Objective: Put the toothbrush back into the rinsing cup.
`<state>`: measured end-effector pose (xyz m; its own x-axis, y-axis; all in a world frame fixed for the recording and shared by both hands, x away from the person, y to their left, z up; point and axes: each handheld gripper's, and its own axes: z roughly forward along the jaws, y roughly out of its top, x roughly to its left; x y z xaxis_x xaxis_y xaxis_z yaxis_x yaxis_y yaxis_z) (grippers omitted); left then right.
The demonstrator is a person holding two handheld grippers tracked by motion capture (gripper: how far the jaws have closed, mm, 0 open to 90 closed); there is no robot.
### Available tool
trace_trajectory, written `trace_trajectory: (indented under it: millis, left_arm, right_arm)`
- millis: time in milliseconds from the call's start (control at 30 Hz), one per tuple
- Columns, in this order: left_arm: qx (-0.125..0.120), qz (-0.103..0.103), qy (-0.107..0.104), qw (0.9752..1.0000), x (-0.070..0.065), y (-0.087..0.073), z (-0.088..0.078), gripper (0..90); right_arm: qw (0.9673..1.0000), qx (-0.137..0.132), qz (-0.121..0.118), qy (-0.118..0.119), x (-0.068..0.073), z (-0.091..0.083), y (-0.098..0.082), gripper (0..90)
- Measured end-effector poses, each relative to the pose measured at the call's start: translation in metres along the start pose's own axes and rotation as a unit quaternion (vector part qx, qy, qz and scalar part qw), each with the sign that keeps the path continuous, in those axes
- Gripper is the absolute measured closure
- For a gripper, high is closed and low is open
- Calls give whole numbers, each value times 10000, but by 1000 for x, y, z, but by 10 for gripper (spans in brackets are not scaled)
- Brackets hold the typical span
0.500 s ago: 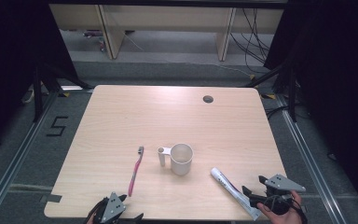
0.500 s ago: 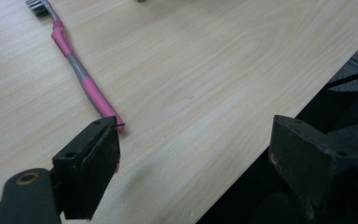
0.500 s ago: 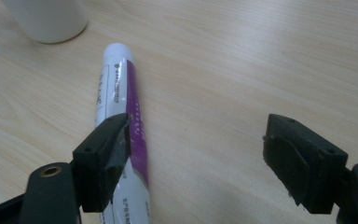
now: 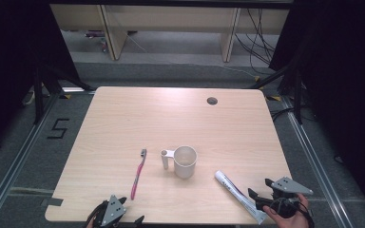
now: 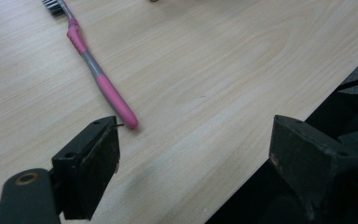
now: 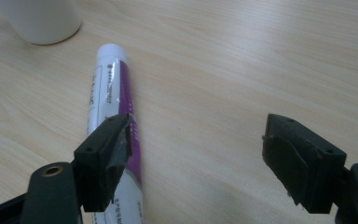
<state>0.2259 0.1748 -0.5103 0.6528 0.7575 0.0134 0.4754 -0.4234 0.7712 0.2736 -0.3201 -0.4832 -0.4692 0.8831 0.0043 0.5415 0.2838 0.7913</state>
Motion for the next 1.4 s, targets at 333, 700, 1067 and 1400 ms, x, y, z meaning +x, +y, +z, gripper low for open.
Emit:
trace_trajectory:
  millis: [333, 700, 1067, 1400]
  left_arm:
    - [9, -97, 117, 9999, 11, 6, 1, 164]
    - [72, -179, 300, 9994, 32, 22, 8, 227]
    - [273, -286, 452, 9982, 51, 38, 17, 323]
    - [488, -360, 467, 9971, 63, 52, 35, 439]
  right_arm:
    - [9998, -102, 138, 43, -1, -1, 0, 258]
    - [9997, -154, 188, 88, -3, -1, 0, 262]
    - [9997, -128, 165, 126, -4, 0, -1, 262]
    - [9996, -124, 177, 177, -5, 0, -1, 261]
